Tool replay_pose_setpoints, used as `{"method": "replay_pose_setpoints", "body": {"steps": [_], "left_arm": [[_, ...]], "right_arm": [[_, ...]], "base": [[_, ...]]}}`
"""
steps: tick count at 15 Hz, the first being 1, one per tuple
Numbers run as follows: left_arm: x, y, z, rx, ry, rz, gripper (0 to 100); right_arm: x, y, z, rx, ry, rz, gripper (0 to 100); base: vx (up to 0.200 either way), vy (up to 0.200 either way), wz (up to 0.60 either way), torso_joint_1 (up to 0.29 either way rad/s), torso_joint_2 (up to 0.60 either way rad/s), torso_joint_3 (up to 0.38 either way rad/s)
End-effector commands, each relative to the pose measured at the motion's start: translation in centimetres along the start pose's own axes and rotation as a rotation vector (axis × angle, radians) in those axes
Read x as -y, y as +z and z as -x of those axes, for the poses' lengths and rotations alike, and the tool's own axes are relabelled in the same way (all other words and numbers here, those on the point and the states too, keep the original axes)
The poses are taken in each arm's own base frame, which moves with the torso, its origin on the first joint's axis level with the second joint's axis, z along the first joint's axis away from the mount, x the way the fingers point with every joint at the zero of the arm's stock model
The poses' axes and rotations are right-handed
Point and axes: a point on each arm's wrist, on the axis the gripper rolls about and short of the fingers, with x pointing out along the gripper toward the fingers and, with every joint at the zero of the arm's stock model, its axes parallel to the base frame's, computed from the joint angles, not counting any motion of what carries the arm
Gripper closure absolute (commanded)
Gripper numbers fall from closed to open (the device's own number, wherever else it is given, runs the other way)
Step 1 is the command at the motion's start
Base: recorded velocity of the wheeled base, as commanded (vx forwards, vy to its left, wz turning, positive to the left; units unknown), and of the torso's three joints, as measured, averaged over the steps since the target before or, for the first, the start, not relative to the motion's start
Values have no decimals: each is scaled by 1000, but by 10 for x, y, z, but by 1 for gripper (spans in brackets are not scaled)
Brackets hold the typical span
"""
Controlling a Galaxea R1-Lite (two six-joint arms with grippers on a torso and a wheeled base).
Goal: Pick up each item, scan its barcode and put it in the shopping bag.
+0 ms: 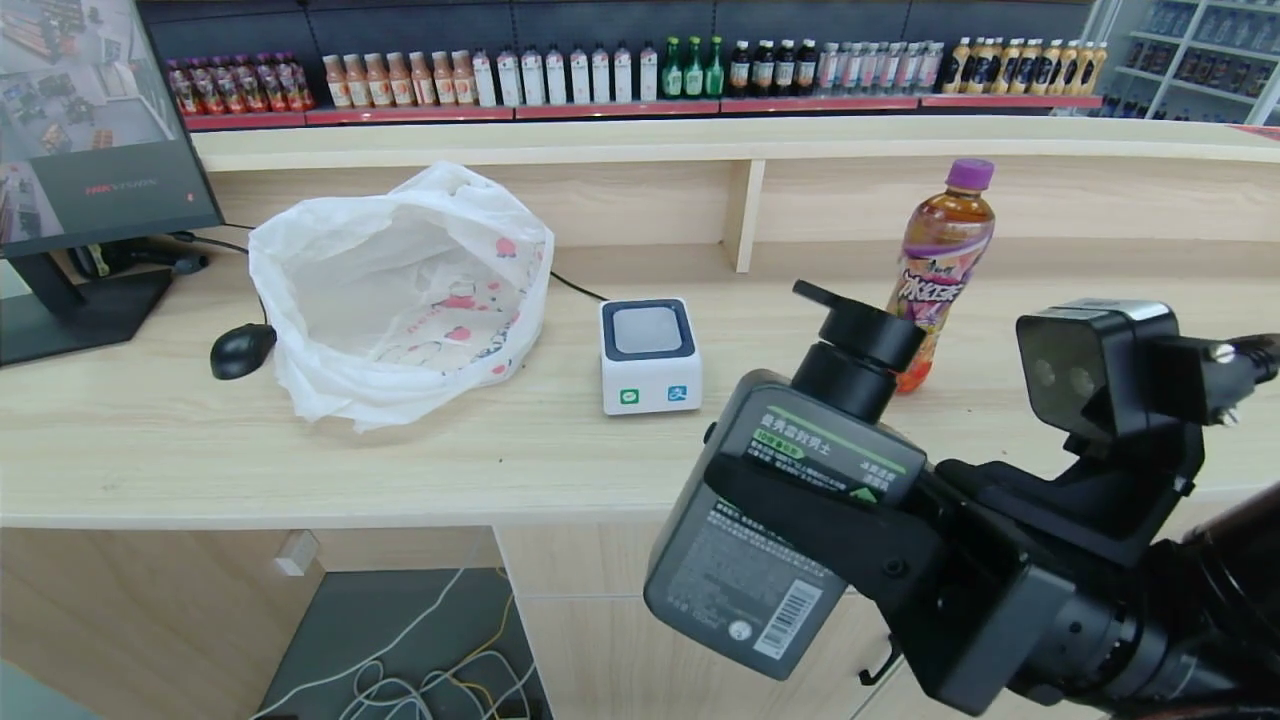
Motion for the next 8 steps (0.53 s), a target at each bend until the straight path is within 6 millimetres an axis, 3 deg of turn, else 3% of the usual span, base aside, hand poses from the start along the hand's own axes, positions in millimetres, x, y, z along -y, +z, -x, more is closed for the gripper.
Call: {"method": "replay_pose_setpoints", "body": {"steps": [1,5,8], "left_arm": [[0,0,0,0,0,0,0],[0,0,0,0,0,0,0],[0,0,0,0,-2,-2,0]], "right_arm": [[5,-3,1,-7,-31,55,100],[9,-6,3,28,-188,255,100],[12,-14,16,0,-343,370,100]], "base": [[0,0,0,0,0,0],[0,0,0,0,0,0],[0,0,0,0,0,0]]}}
